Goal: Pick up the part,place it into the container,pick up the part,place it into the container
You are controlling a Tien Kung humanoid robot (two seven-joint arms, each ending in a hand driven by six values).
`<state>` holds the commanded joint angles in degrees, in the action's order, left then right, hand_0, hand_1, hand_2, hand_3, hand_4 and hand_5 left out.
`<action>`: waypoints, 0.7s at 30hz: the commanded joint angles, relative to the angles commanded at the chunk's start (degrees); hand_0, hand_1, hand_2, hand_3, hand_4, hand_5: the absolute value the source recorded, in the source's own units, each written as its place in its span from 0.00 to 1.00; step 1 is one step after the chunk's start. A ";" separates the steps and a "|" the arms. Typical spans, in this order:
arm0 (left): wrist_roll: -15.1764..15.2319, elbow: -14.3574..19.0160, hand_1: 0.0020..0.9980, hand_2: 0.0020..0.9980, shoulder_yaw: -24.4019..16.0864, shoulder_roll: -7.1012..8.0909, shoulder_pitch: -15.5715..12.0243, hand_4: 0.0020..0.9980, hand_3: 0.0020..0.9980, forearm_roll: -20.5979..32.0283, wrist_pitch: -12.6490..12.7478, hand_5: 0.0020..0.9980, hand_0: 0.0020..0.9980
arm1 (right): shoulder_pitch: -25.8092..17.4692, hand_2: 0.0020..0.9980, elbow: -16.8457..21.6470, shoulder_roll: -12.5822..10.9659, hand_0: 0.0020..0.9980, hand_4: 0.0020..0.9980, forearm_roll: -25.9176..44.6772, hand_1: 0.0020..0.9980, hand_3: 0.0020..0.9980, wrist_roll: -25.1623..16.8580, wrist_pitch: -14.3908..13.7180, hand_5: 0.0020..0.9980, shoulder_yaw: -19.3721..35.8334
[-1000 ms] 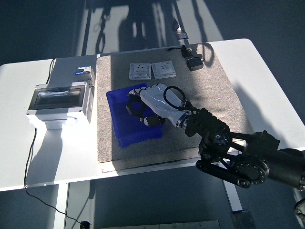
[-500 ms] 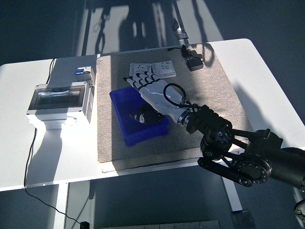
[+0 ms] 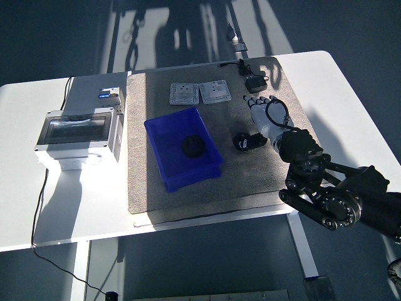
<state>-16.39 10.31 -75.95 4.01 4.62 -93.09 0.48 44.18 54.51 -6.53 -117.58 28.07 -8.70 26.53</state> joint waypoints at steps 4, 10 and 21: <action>0.02 0.00 0.67 0.62 -0.02 -0.06 0.00 0.42 0.39 -0.12 0.02 0.53 0.69 | 0.00 0.93 0.74 0.51 1.00 0.89 0.46 0.92 1.00 0.21 -0.79 0.37 -1.42; 0.06 0.00 0.67 0.62 -0.06 -0.10 0.07 0.42 0.39 -0.19 0.07 0.53 0.69 | -0.13 0.90 1.05 0.97 1.00 0.87 1.10 0.87 1.00 0.74 -1.13 0.36 -2.54; 0.13 0.00 0.67 0.62 -0.74 -0.19 0.13 0.39 0.39 -1.27 -0.11 0.56 0.69 | -2.32 0.53 -2.22 2.38 0.92 0.81 0.79 0.62 0.69 1.27 -2.19 0.30 -4.04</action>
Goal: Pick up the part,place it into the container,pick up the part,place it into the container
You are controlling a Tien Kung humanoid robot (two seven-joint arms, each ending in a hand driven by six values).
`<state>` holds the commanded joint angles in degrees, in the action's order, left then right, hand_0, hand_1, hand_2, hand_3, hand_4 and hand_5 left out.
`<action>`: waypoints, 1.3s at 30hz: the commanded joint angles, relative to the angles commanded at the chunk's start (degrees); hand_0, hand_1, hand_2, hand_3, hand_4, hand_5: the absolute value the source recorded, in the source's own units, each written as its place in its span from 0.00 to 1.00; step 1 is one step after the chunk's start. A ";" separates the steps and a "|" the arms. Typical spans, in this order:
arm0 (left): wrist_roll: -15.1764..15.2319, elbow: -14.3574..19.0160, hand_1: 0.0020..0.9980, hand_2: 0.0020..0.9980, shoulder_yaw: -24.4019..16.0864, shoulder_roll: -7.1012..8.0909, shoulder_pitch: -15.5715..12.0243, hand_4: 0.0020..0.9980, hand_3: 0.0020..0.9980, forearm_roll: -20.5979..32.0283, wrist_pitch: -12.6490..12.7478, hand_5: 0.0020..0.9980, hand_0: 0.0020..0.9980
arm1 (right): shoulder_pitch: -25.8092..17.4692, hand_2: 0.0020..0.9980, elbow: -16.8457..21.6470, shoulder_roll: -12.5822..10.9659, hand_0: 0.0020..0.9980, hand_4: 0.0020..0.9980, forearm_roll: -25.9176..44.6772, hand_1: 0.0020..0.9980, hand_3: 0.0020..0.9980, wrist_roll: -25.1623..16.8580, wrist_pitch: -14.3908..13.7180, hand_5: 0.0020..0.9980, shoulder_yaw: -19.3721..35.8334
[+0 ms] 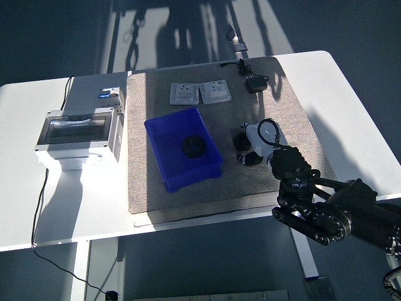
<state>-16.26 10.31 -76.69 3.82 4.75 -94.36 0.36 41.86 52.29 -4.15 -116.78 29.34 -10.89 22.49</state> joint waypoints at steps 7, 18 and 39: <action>0.68 0.00 0.67 0.62 -0.40 0.01 0.04 0.38 0.39 -0.90 0.32 0.57 0.69 | -0.40 0.49 -0.82 0.20 0.89 0.54 1.45 0.51 0.63 -4.36 -7.42 0.08 -0.62; 1.43 0.00 0.67 0.62 -0.33 0.11 0.02 0.38 0.39 -0.94 0.97 0.58 0.68 | 0.59 0.47 1.49 -2.46 0.83 0.37 -0.40 0.48 0.58 -8.00 -15.38 0.00 6.30; 1.67 0.00 0.67 0.63 -0.25 -0.03 0.07 0.40 0.39 -0.76 1.50 0.61 0.68 | 1.60 0.98 2.03 -2.41 1.00 0.92 8.21 0.93 1.00 -11.68 -5.08 0.34 6.48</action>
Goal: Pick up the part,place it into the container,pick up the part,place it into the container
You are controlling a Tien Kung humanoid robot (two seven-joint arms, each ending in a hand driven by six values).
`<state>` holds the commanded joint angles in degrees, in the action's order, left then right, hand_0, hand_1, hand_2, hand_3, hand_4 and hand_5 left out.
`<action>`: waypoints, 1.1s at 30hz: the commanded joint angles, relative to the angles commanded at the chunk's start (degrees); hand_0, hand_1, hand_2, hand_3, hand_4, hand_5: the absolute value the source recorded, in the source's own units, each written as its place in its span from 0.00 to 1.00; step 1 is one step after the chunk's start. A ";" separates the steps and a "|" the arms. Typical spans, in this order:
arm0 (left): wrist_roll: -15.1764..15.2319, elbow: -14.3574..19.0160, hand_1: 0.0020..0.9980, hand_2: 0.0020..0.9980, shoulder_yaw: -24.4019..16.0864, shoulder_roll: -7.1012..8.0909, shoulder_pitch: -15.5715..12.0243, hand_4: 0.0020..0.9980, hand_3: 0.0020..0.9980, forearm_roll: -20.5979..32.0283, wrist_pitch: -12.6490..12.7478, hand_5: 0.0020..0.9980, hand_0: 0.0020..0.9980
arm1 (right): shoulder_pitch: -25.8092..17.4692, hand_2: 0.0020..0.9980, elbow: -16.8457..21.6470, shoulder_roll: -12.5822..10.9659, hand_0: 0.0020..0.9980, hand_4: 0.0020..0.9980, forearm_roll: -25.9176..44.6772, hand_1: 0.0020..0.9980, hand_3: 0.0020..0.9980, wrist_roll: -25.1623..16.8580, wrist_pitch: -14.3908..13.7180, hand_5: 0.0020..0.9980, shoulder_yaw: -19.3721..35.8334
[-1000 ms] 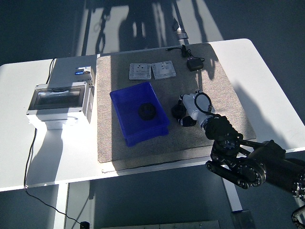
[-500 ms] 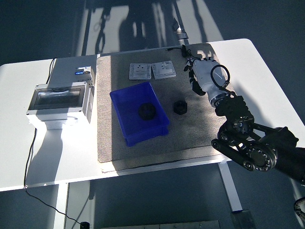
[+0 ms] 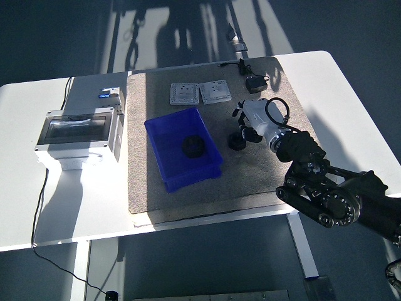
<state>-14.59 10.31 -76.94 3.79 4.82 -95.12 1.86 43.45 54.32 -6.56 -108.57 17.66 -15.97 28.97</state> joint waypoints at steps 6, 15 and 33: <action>0.02 0.00 0.67 0.63 -0.05 -0.09 0.04 0.40 0.39 -0.09 0.10 0.62 0.68 | 0.16 0.98 -1.02 0.51 1.00 0.98 1.39 0.94 1.00 -0.21 1.20 0.39 -1.00; 0.08 0.00 0.67 0.63 -0.20 -0.12 0.08 0.40 0.39 -0.30 0.11 0.62 0.68 | 0.41 0.93 -3.85 1.11 1.00 0.97 4.72 0.91 0.98 -0.61 2.64 0.39 -3.33; 0.36 0.00 0.67 0.63 -0.53 -0.15 0.15 0.40 0.39 -0.82 0.12 0.62 0.68 | 0.16 0.63 -7.30 1.93 0.82 0.36 7.10 0.42 0.68 -4.60 1.52 0.00 -4.64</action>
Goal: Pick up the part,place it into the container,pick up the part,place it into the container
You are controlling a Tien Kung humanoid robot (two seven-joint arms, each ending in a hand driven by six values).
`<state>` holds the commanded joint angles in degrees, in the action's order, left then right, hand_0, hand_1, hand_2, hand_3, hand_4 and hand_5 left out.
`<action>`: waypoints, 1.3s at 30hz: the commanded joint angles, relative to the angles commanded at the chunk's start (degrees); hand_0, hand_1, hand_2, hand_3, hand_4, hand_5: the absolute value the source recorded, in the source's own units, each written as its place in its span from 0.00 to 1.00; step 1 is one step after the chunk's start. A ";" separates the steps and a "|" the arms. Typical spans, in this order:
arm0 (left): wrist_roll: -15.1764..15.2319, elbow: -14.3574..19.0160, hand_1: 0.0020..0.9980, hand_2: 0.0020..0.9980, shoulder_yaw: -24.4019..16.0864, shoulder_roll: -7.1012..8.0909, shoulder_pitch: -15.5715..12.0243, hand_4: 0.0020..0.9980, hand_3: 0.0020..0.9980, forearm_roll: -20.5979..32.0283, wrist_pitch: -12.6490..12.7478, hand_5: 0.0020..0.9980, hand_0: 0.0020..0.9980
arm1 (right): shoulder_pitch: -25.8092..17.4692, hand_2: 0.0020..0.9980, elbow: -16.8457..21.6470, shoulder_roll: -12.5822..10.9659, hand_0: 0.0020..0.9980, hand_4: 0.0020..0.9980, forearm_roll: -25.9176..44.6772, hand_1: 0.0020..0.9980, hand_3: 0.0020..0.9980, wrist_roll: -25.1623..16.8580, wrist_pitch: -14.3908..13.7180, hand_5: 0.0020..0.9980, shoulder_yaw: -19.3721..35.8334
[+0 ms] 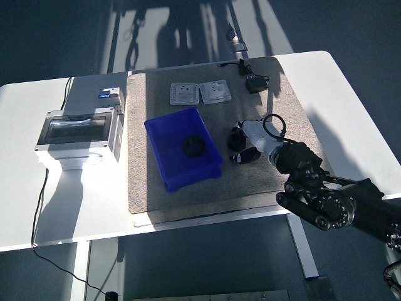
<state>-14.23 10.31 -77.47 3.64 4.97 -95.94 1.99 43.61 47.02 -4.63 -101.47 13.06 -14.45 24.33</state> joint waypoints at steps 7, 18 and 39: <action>0.04 0.00 0.67 0.63 -0.01 -0.02 -0.02 0.40 0.39 -0.04 0.00 0.62 0.67 | -0.18 0.59 -0.40 0.05 0.72 0.25 0.34 0.31 0.67 -1.54 -1.58 0.00 -0.25; 0.16 0.00 0.67 0.63 0.13 -0.01 -0.12 0.40 0.39 0.33 0.13 0.62 0.67 | 0.21 0.58 2.82 -2.30 0.69 0.21 -2.30 0.29 0.66 -3.05 -6.79 0.00 5.38; 0.26 0.00 0.67 0.63 -0.32 -0.04 0.04 0.40 0.39 -0.69 0.29 0.61 0.67 | 0.58 1.00 15.09 0.30 1.00 0.71 -10.65 1.00 1.00 2.67 -4.05 0.38 -4.40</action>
<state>-13.98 10.31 -77.79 3.60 5.01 -96.63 2.28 44.19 62.11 -4.33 -112.12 15.73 -18.50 19.94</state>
